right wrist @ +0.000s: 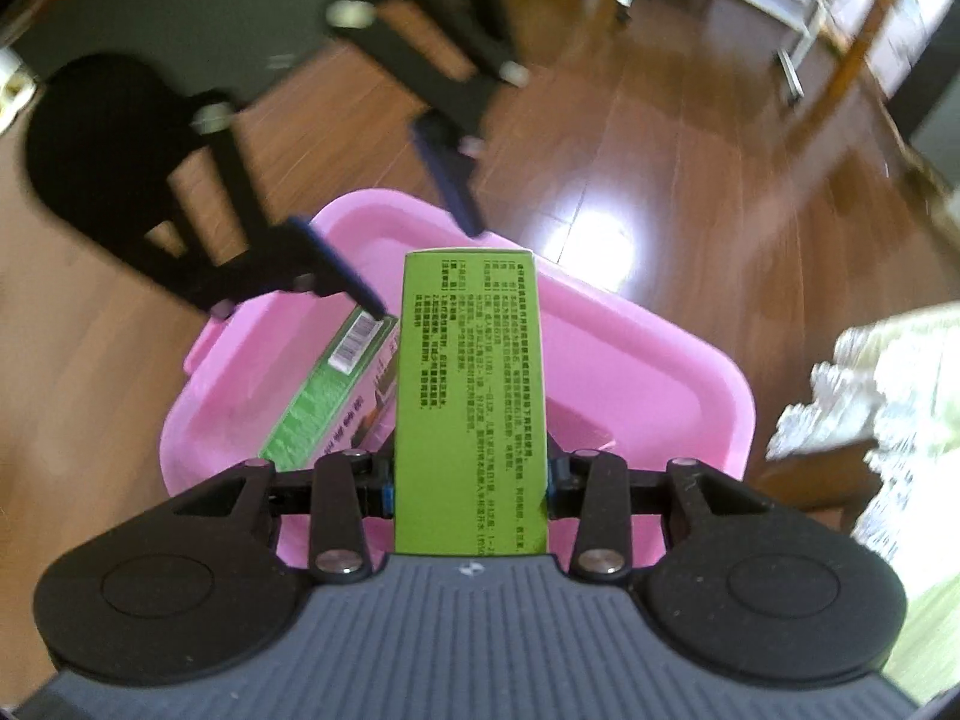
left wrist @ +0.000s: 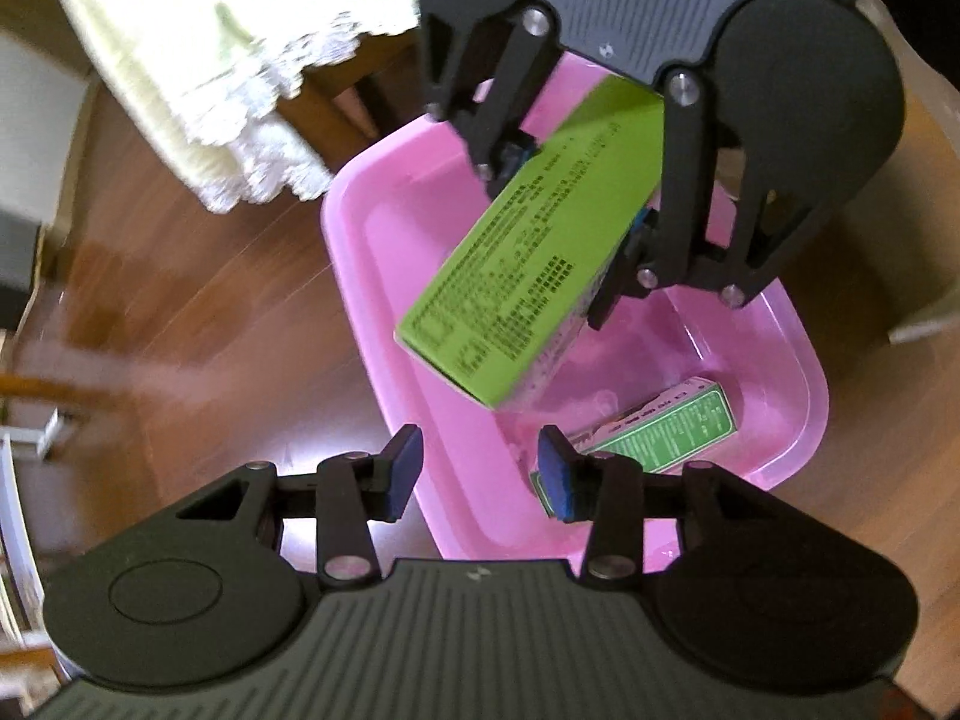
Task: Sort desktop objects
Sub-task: 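Open the left gripper while the right gripper lowers the box into the tub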
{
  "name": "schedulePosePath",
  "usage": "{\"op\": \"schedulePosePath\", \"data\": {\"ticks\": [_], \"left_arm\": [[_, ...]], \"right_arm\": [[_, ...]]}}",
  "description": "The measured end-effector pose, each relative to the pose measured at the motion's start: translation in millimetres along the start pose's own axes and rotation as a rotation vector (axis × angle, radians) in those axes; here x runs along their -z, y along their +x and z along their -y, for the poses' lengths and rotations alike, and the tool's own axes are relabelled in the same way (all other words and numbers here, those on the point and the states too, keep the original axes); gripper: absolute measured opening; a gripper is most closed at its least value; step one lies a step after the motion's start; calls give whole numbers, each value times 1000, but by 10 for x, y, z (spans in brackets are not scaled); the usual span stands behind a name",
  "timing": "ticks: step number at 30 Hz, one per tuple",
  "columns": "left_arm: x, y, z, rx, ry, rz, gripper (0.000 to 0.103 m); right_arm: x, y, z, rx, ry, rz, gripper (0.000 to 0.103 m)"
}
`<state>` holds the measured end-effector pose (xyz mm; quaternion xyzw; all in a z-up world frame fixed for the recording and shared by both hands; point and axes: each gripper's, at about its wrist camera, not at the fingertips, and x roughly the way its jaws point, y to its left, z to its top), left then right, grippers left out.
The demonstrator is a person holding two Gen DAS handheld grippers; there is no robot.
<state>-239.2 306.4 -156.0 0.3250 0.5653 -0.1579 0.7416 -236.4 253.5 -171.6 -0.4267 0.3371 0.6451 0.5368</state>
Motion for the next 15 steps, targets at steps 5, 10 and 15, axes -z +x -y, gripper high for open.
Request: {"op": "schedulePosePath", "data": {"ticks": [5,10,15], "left_arm": [[164,-45,-19,-49,-142,-28,49],[287,-66,-7,-69,-251,-97,49],[324,-164,19,-23,-327,-156,54]], "right_arm": [[-43,84,95,-42,151,-37,35],[-5,197,132,-49,276,-82,35],[50,250,167,-60,372,-91,36]]}}
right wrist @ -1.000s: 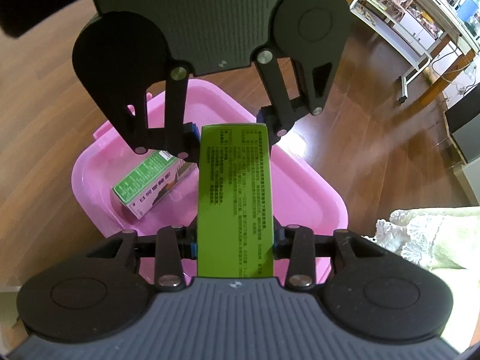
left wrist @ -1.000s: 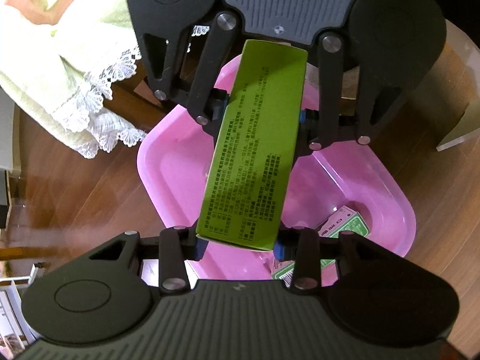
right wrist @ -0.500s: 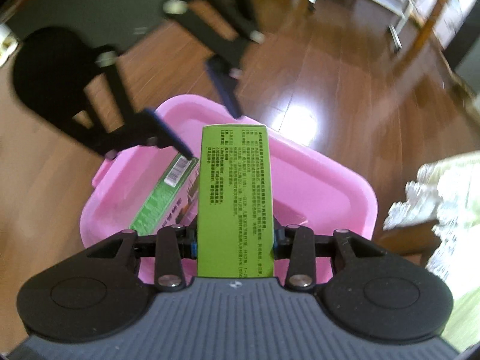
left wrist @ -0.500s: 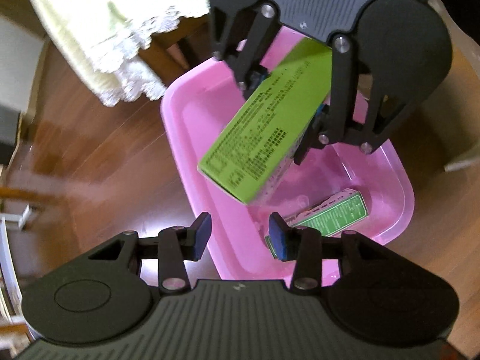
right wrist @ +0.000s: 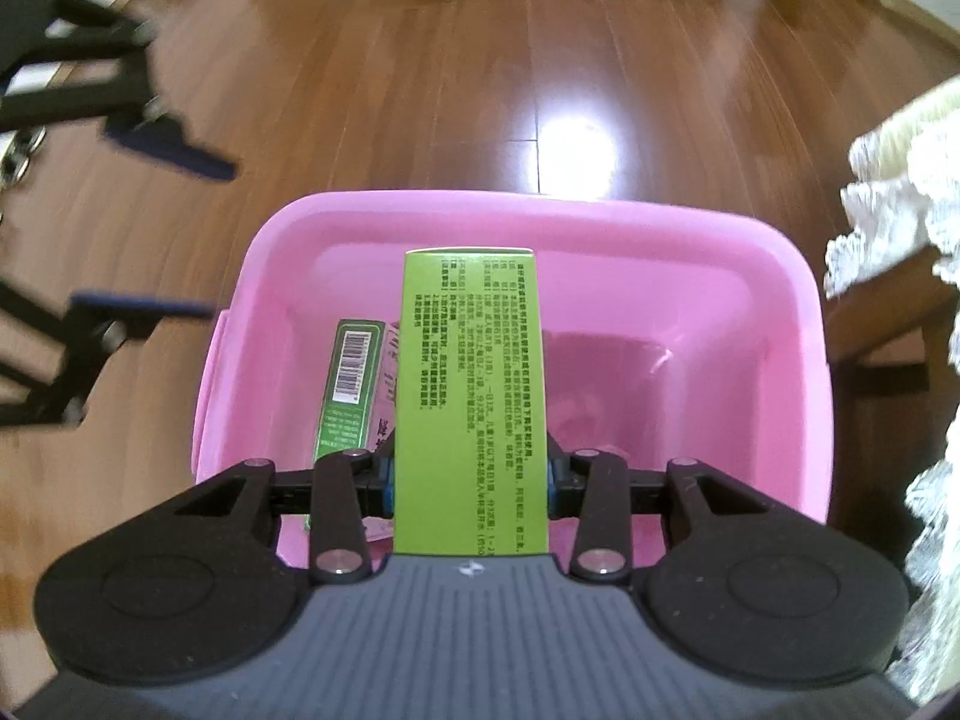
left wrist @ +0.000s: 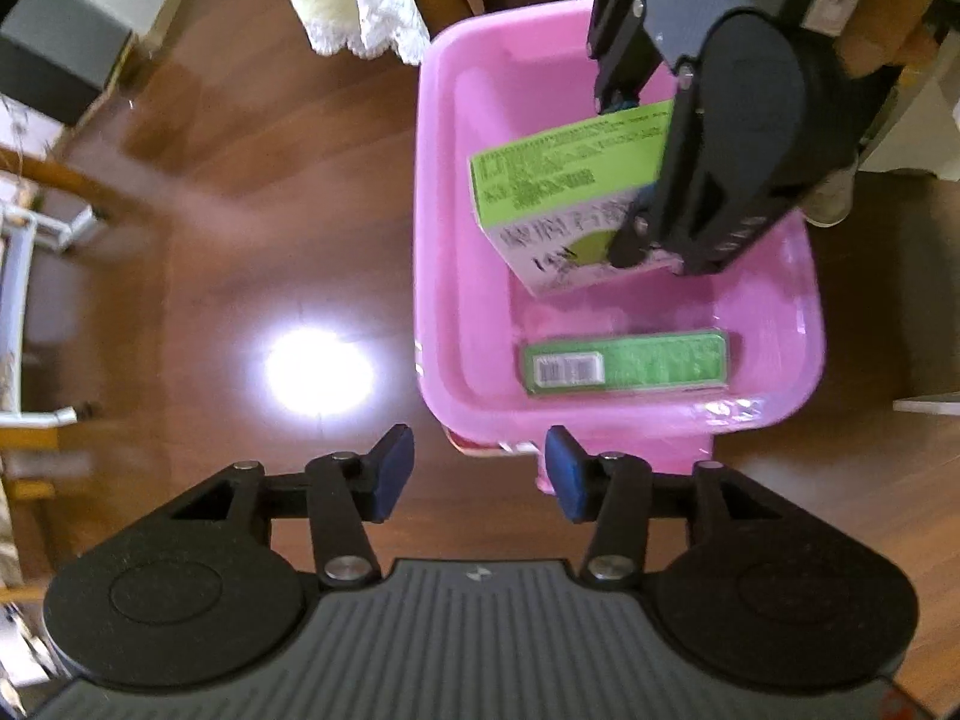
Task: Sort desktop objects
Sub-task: 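Open the left gripper while the right gripper lowers the box into the tub, then lower the box onto the tub floor and open the right gripper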
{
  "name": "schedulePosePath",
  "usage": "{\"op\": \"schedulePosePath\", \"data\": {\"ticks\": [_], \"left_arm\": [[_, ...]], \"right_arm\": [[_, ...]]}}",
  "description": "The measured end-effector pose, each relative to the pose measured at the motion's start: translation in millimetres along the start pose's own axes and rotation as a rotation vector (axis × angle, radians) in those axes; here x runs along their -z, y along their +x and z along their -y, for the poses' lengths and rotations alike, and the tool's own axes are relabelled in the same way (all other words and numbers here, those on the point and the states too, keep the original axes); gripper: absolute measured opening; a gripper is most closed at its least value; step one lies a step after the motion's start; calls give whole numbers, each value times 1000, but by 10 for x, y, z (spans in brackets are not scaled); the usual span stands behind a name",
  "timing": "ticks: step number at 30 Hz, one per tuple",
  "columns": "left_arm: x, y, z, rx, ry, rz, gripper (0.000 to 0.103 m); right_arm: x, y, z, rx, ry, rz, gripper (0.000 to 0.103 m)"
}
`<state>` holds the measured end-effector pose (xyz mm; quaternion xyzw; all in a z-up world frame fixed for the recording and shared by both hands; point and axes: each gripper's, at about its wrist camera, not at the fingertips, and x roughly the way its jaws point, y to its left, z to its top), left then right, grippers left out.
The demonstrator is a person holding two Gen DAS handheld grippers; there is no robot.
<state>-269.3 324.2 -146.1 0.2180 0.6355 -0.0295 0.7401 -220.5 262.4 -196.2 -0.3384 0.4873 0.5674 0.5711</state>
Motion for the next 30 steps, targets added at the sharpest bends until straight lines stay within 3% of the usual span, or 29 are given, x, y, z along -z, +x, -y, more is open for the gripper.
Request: {"op": "schedulePosePath", "data": {"ticks": [17,30], "left_arm": [[97,99,272,77,7,-41,54],[143,274,330,100,14,-79,55]], "right_arm": [[52,259,97,-57,167,-46,36],[118,246,73,-93,170,-26,39]]}}
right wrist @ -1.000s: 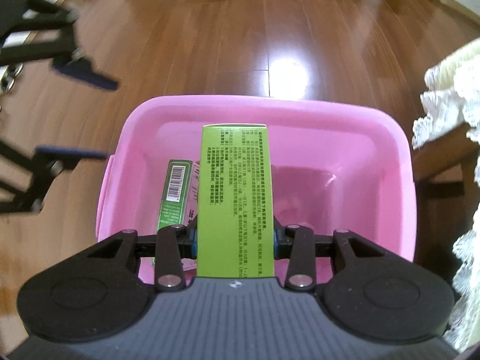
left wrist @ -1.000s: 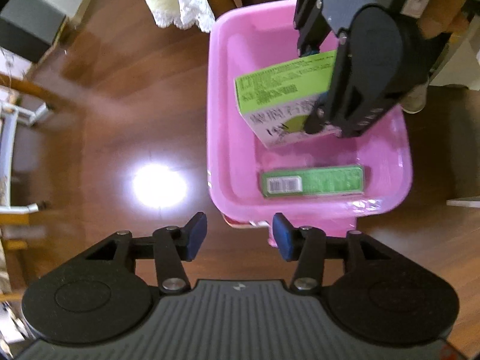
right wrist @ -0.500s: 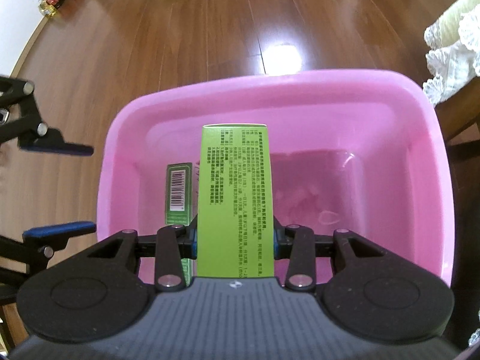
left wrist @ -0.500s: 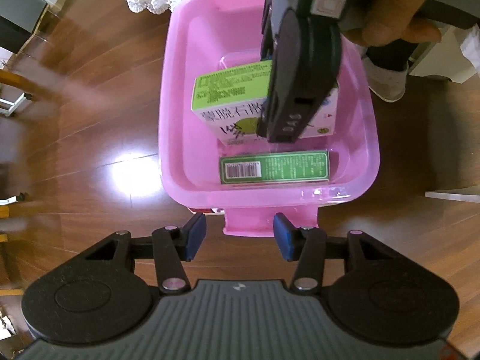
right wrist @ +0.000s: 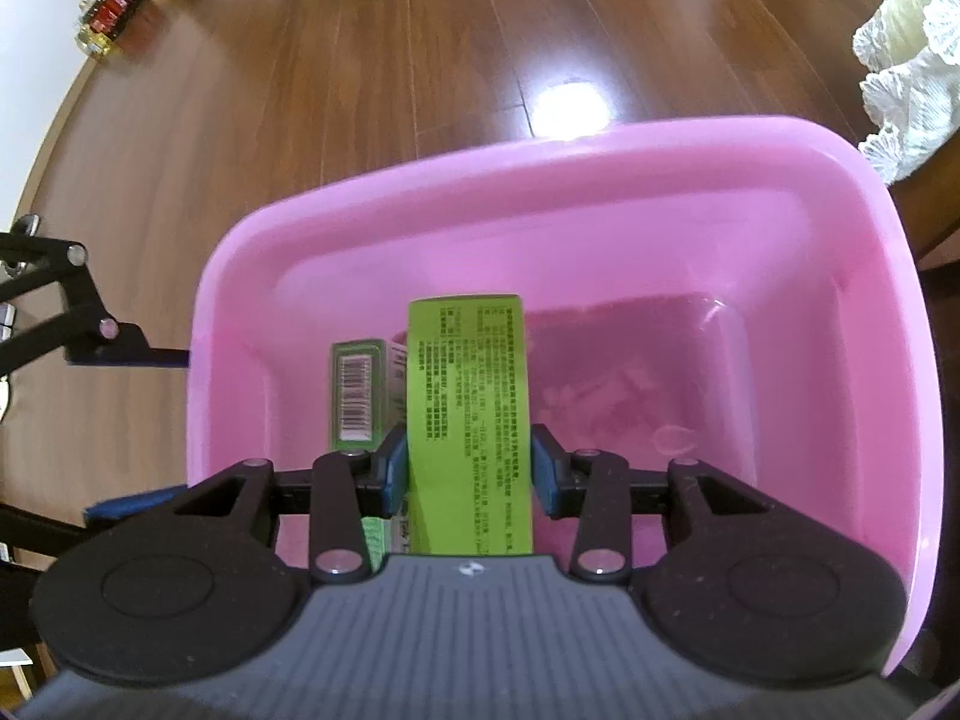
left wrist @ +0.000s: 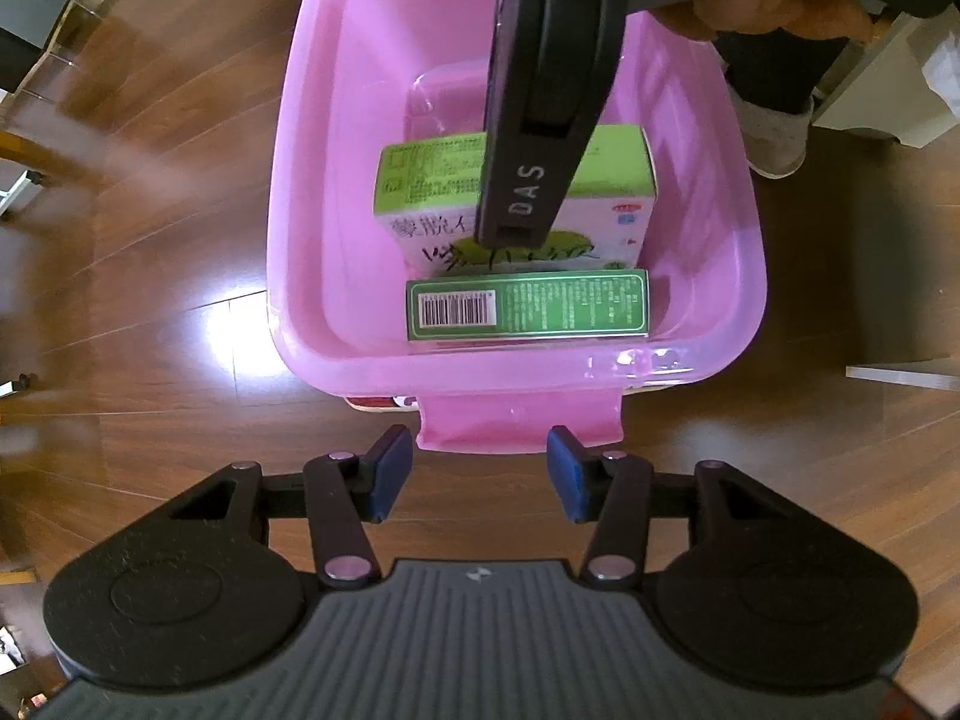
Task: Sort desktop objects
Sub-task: 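Lower the box onto the tub floor and open the right gripper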
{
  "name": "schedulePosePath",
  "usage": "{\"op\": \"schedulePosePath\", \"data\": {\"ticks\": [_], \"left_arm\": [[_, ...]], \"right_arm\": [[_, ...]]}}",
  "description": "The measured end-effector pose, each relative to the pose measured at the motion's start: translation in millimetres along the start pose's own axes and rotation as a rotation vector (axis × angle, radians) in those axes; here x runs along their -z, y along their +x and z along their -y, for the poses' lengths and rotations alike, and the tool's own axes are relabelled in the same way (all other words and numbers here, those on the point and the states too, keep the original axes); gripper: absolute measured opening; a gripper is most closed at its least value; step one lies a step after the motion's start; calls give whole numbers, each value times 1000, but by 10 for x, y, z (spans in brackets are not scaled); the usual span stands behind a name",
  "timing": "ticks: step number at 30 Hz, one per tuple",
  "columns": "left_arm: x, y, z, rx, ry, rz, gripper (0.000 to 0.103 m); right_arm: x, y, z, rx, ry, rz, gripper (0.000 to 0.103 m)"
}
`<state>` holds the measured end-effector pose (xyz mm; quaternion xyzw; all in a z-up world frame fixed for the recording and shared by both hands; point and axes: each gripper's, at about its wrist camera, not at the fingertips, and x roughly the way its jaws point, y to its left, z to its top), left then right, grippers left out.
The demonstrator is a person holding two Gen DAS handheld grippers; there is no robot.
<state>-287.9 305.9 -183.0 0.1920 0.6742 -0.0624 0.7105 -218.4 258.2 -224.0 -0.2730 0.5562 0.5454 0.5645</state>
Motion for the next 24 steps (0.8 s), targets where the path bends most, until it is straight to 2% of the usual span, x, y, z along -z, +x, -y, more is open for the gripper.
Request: {"op": "schedulePosePath", "data": {"ticks": [7,8,10,12,24], "left_arm": [[10,-2,-3,3,1,1,57],[12,-5,-5,2,2,2,57],[15,-19,-7,2,1,4,57],[19,-17,-6,3,-4,5,57],[18,10,51,-14,8,-14,57]], "right_arm": [[28,-24,-63,-21,6,-16,40],[-99,20,-60,-24,11,-17,41],[-122,-21,-59,-31,17,-10,48],[-118,-17,-36,-35,17,-1,50],[-40,-51,-42,-10,-18,37,56]]}}
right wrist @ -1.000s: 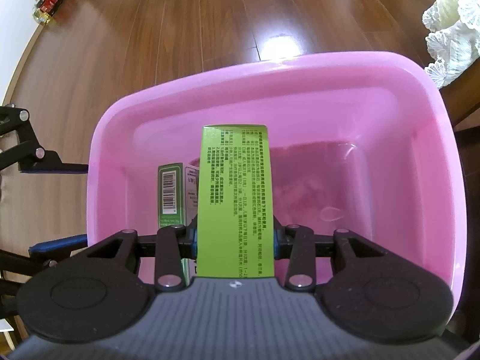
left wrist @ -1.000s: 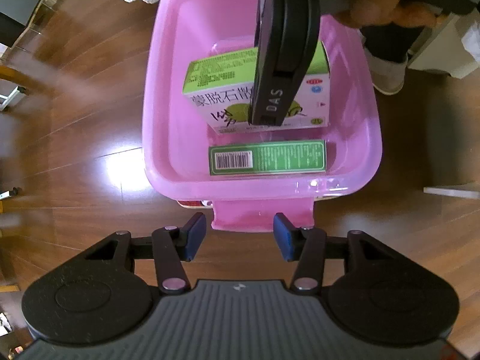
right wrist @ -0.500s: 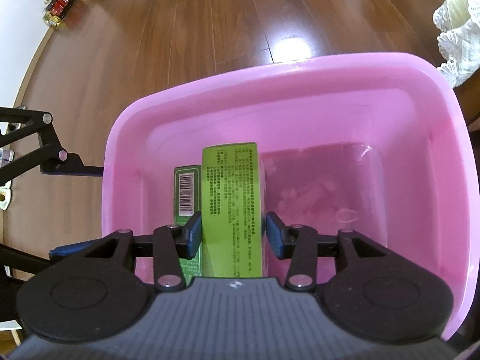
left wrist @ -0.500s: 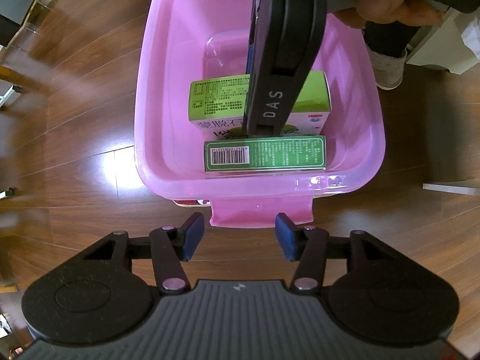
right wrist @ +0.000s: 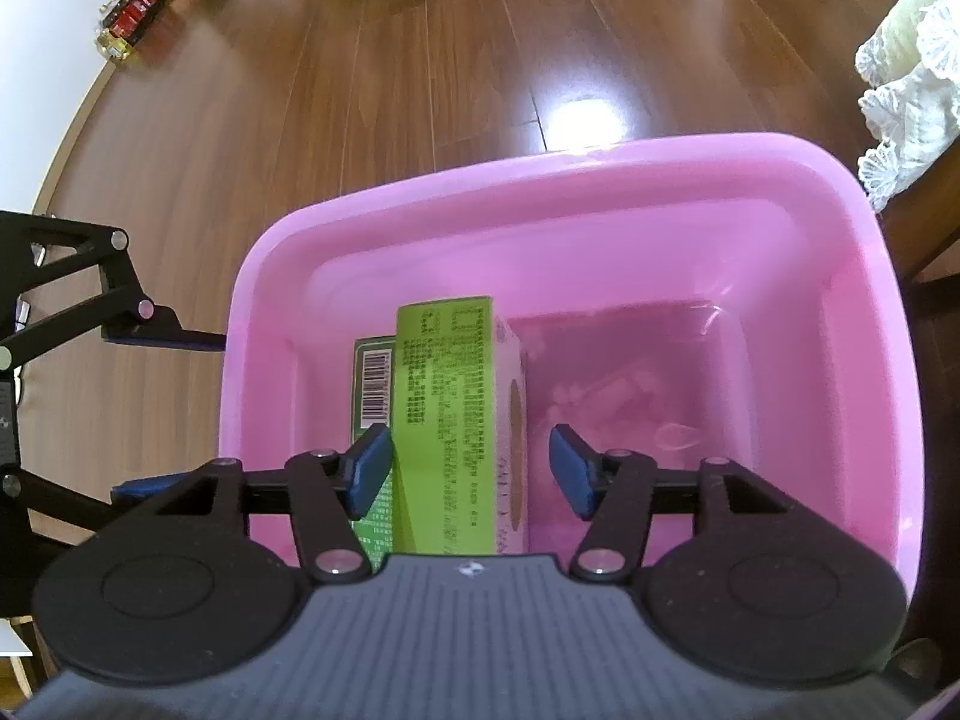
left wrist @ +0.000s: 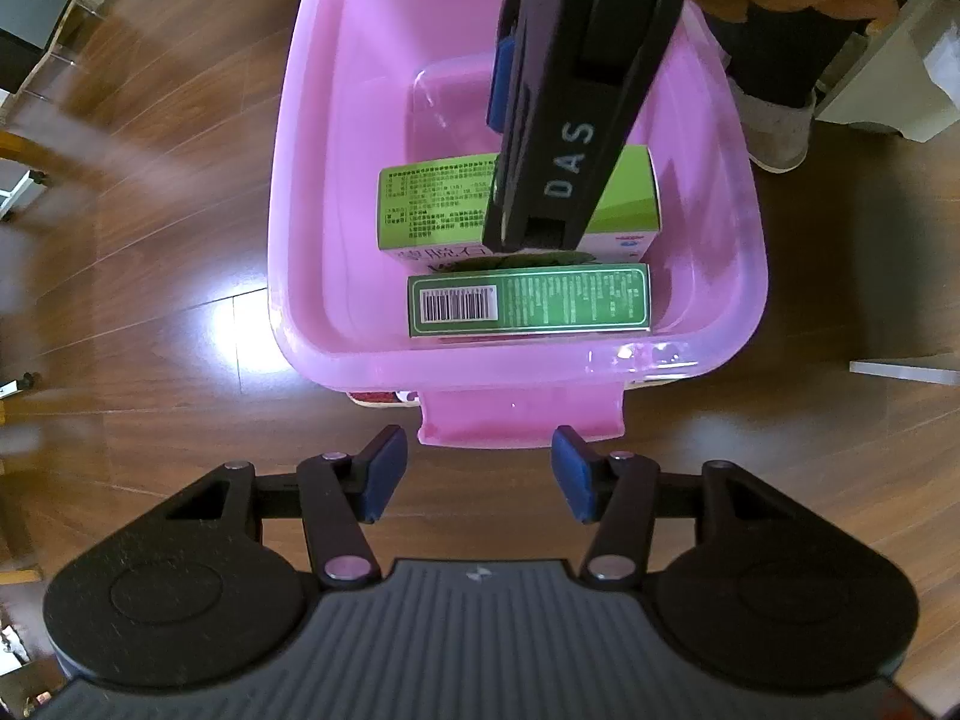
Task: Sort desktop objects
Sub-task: 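Lower the box onto the tub floor and open the right gripper, then move both tools back toward the sofa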
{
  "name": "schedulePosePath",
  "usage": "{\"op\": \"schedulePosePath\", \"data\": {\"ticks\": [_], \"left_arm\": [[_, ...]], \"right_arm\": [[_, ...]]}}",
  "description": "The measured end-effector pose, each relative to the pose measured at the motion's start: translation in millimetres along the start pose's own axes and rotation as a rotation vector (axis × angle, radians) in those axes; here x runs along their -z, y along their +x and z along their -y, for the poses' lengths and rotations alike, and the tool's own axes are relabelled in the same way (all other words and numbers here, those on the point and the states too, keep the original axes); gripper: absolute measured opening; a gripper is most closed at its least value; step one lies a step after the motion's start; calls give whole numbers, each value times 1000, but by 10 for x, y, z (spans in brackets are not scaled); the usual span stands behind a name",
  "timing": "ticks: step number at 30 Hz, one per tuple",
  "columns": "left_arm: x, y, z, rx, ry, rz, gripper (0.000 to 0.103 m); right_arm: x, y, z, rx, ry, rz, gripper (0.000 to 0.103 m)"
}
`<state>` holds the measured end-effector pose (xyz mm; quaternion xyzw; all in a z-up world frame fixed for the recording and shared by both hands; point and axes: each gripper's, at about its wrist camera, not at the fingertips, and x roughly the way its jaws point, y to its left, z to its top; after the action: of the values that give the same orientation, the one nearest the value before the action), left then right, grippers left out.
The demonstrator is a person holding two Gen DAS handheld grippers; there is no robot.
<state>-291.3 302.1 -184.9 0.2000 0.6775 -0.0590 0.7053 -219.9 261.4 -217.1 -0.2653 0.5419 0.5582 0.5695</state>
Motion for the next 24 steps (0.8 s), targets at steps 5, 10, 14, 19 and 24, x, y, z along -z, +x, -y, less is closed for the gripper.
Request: {"op": "schedulePosePath", "data": {"ticks": [5,10,14,19,24], "left_arm": [[-19,-26,27,-8,8,-7,57],[-63,-60,47,-21,13,-9,57],[-81,-115,40,-29,28,-8,57],[-118,-207,44,-42,46,-10,58],[-183,-280,53,-57,67,-13,58]], "right_arm": [[31,-82,-4,0,-3,21,61],[79,-143,37,1,-4,49,62],[119,-222,40,4,-18,69,63],[189,-395,37,21,-54,95,69],[251,-558,112,42,-52,128,69]]}}
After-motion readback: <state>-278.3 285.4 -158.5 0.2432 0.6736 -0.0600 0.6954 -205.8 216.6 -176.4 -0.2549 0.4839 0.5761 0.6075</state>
